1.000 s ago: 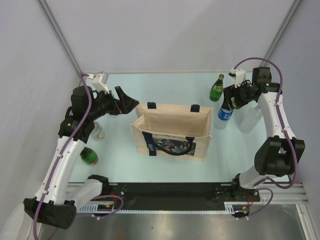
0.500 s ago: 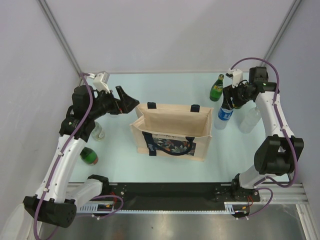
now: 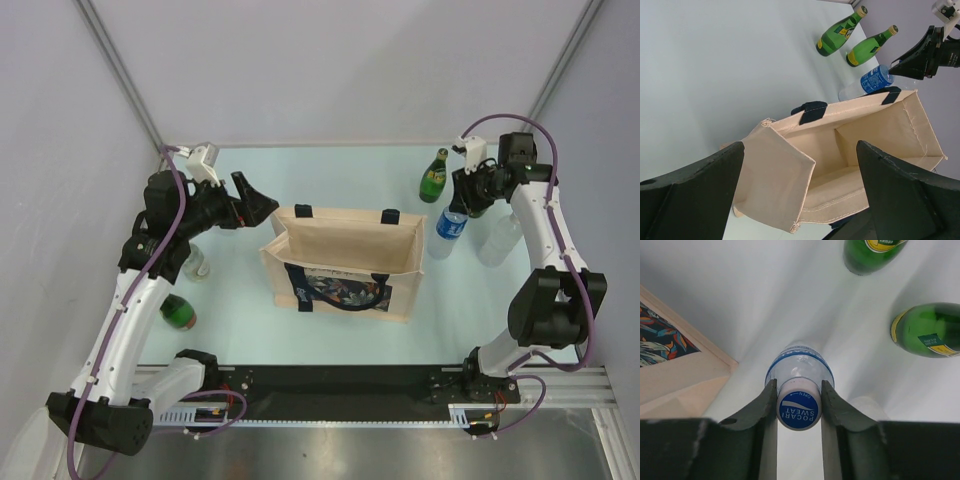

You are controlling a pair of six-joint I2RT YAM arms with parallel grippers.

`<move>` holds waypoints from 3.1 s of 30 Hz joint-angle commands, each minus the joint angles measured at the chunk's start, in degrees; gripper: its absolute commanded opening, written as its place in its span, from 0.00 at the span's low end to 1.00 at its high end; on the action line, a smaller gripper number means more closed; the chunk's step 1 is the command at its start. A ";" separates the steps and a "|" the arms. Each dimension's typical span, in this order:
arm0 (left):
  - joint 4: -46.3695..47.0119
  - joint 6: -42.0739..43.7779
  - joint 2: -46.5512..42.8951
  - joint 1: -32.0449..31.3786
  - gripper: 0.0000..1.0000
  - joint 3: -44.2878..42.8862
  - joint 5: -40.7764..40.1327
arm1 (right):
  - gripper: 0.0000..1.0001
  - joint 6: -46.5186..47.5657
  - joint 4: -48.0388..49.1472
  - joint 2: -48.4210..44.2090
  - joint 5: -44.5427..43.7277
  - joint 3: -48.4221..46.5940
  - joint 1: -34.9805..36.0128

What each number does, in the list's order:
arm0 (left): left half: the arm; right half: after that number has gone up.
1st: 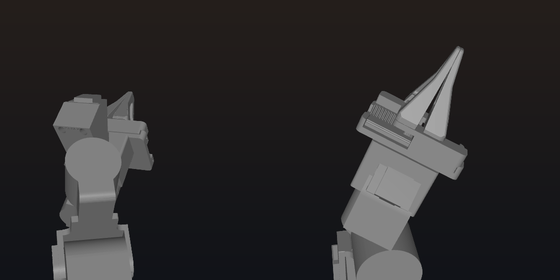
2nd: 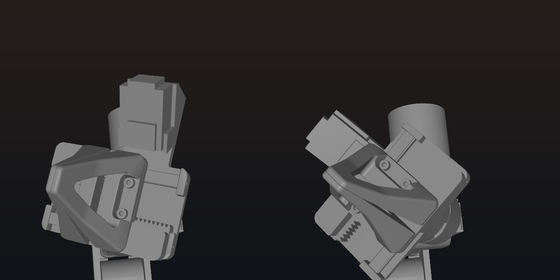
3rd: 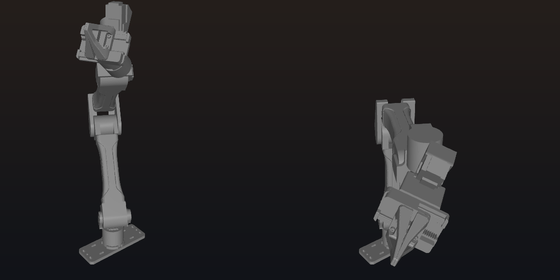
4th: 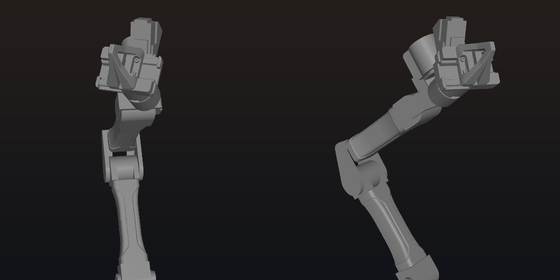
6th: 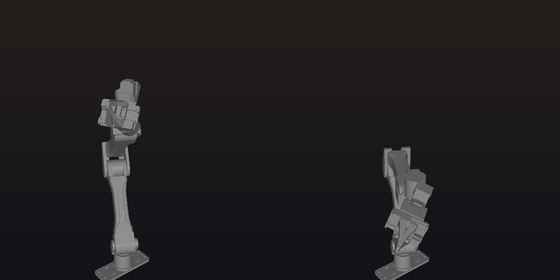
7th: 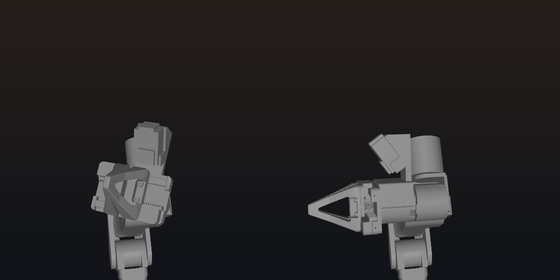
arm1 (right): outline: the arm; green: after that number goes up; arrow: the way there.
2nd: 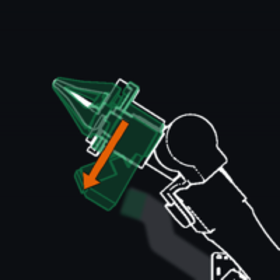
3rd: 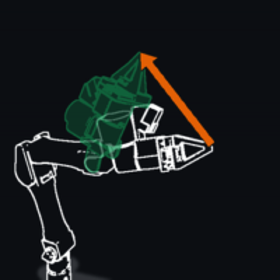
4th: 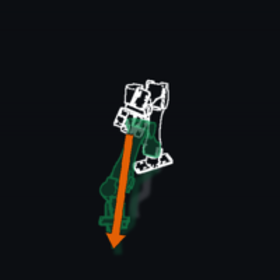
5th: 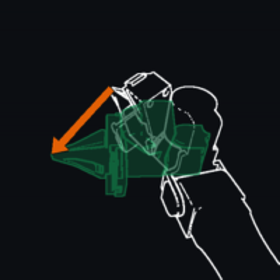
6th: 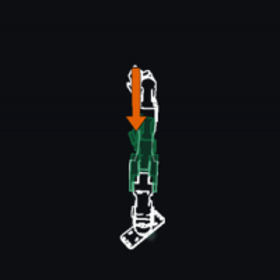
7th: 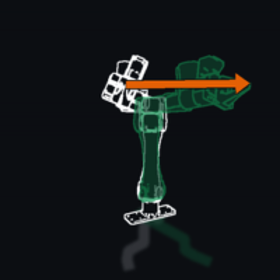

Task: Place the beverage into the canvas bag

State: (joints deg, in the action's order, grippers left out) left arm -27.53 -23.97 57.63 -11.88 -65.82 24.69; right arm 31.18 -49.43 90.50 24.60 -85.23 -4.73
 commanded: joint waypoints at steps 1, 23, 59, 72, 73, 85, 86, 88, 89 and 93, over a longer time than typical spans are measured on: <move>1.78 0.24 -1.11 -0.34 1.00 -2.12 1.33 | 0.15 -0.07 -2.25 -0.76 1.15 -0.64 0.16; 0.28 -0.64 -0.06 -2.36 1.00 -0.54 4.32 | 0.00 -2.26 -7.87 -6.56 5.45 -34.98 -0.37; -10.79 6.03 1.26 -10.44 0.95 1.84 -5.70 | 0.00 -5.97 -9.01 -6.92 18.73 -34.67 29.69; -11.06 7.70 3.02 -11.50 0.69 3.59 -4.91 | 0.00 8.88 -7.62 -9.45 8.80 -10.26 32.51; -11.06 7.71 3.11 -11.50 0.58 3.77 -4.91 | 0.00 9.60 -6.39 -9.90 8.36 -8.65 32.51; -11.85 8.59 4.69 -11.50 0.13 2.45 -3.95 | 0.00 14.61 2.49 -14.03 1.51 7.09 30.22; -11.85 8.59 4.78 -11.50 0.12 2.28 -3.95 | 0.00 14.87 2.76 -14.56 0.63 7.79 29.35; -11.76 8.59 4.69 -11.50 0.11 2.28 -3.86 | 0.00 15.23 3.90 -15.17 -0.42 8.76 28.90; -11.76 8.50 4.78 -11.50 0.11 2.28 -3.94 | 0.00 15.75 4.16 -15.87 -1.21 10.07 28.81; -11.67 8.67 5.04 -11.50 0.10 1.58 -2.98 | 0.00 16.54 5.92 -16.76 -2.89 13.67 28.73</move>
State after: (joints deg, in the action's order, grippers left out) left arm -39.09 -16.40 62.28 -23.24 -62.24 20.27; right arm 44.69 -50.04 77.14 25.89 -73.49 24.67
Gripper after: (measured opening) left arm 0.138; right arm 0.384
